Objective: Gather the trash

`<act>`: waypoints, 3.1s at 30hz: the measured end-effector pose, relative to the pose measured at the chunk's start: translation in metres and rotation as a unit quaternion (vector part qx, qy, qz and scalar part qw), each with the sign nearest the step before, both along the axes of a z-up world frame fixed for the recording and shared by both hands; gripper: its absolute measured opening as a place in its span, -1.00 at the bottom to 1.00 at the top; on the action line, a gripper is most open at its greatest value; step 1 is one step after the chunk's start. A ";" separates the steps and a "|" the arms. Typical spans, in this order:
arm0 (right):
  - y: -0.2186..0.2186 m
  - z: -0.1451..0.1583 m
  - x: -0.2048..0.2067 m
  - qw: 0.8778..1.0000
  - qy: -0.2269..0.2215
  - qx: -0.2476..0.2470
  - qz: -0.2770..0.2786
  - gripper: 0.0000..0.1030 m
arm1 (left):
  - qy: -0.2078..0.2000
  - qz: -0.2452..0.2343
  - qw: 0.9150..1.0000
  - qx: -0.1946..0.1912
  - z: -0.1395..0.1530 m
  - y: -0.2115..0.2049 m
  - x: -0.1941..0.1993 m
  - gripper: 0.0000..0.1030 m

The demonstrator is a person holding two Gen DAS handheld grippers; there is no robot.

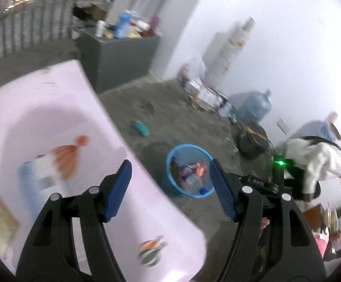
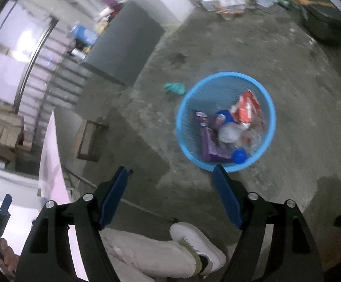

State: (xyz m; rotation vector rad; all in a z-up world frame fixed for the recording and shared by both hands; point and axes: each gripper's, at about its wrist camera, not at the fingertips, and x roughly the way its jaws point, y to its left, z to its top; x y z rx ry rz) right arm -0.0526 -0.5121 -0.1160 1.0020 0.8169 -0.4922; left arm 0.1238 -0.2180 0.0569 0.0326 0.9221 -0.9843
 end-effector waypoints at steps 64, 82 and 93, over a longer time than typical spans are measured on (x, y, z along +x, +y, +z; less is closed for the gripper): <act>-0.240 -0.306 0.488 0.912 0.316 -0.151 0.213 0.77 | -0.009 0.416 0.902 0.112 -0.056 0.187 0.199 0.46; -0.265 -0.384 0.505 0.878 0.410 -0.153 0.192 0.20 | -0.010 0.436 0.887 0.153 -0.066 0.192 0.211 0.46; -0.247 -0.284 0.442 0.962 0.235 -0.045 0.129 0.08 | -0.015 0.440 0.887 0.141 -0.063 0.204 0.200 0.46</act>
